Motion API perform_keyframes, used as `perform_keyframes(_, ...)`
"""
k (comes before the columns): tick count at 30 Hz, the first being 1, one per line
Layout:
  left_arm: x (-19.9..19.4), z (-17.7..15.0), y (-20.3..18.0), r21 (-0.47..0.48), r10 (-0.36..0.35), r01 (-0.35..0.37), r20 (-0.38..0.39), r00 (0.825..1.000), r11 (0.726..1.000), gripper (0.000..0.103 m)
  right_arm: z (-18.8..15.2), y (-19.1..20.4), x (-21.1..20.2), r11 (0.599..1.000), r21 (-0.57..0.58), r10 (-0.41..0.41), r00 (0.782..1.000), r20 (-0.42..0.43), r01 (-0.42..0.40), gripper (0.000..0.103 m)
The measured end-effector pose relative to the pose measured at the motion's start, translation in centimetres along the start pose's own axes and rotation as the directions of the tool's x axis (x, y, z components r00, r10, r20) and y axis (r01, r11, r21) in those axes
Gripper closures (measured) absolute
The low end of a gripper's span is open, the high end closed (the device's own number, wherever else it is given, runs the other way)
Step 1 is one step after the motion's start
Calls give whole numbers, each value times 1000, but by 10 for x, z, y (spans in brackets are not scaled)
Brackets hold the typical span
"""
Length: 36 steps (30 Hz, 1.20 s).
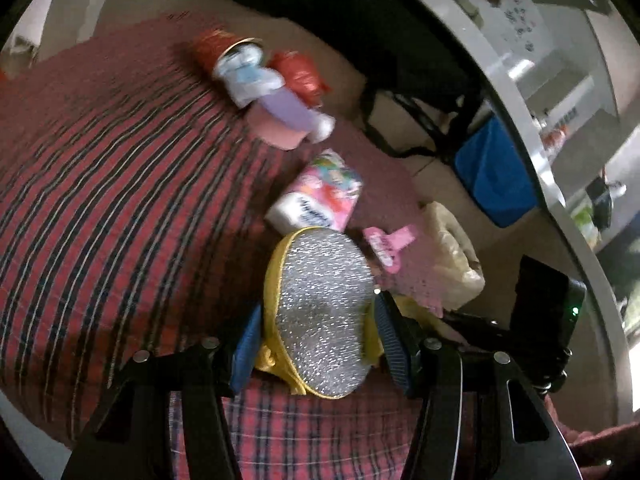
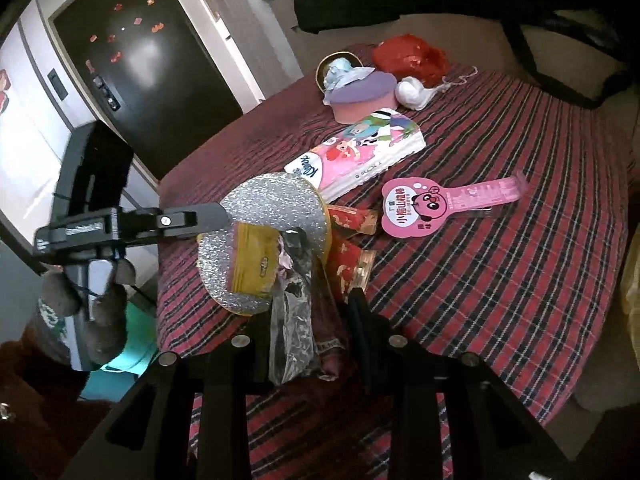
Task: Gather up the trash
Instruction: 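Lift the silver lid and foil wrapper and carry them over the bin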
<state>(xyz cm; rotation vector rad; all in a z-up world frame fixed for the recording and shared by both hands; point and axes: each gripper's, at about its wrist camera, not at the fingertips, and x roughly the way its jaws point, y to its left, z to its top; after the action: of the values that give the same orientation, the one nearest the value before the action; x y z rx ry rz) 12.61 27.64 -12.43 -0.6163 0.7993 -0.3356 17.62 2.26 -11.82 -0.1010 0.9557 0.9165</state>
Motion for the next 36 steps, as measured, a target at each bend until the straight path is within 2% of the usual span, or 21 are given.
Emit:
perform_keyframes(2, 1, 1, -10, 14, 30, -30, -5, 1000, 999, 49, -2, -1, -3, 1000, 5, -1, 1000, 7, 1, 76)
perform_keyframes(4, 2, 1, -15, 18, 41, -40, -11, 999, 999, 65, -4, -3, -7, 1000, 9, -2, 1000, 15, 2, 76)
perform_keyframes(5, 2, 2, -20, 30, 55, -55, -6, 998, 998, 78, -4, -4, -9, 1000, 10, -5, 1000, 23, 5, 76)
perform_keyframes(6, 1, 2, -25, 47, 62, -62, 5, 998, 997, 84, -4, -5, -11, 1000, 11, -6, 999, 32, 6, 76)
perform_keyframes(11, -10, 5, -52, 140, 95, -106, 87, 992, 984, 88, -1, -11, -38, 1000, 20, -14, 991, 130, 12, 76)
perform_keyframes(15, -26, 15, -86, 220, 136, -183, 214, 967, 958, 88, 7, -18, -65, 999, 26, -41, 977, 209, 36, 76)
perform_keyframes(19, -30, 26, -117, 271, 148, -231, 294, 944, 934, 88, 15, -23, -92, 996, 28, -91, 955, 282, 86, 76)
perform_keyframes(22, -23, 34, -148, 305, 141, -250, 337, 931, 919, 88, 20, -35, -121, 992, 48, -127, 932, 340, 118, 76)
perform_keyframes(27, 6, 37, -209, 386, 83, -233, 368, 926, 893, 88, 19, -62, -176, 974, 105, -226, 877, 425, 201, 76)
perform_keyframes(31, 36, 36, -253, 441, 25, -202, 375, 927, 875, 88, 10, -87, -221, 940, 163, -341, 813, 473, 300, 76)
perform_keyframes(33, 56, 37, -280, 478, -8, -193, 386, 923, 857, 88, 6, -98, -238, 920, 191, -391, 782, 485, 342, 76)
perform_keyframes(36, 85, 40, -310, 513, -46, -164, 371, 928, 843, 88, -2, -118, -264, 878, 240, -477, 724, 498, 414, 76)
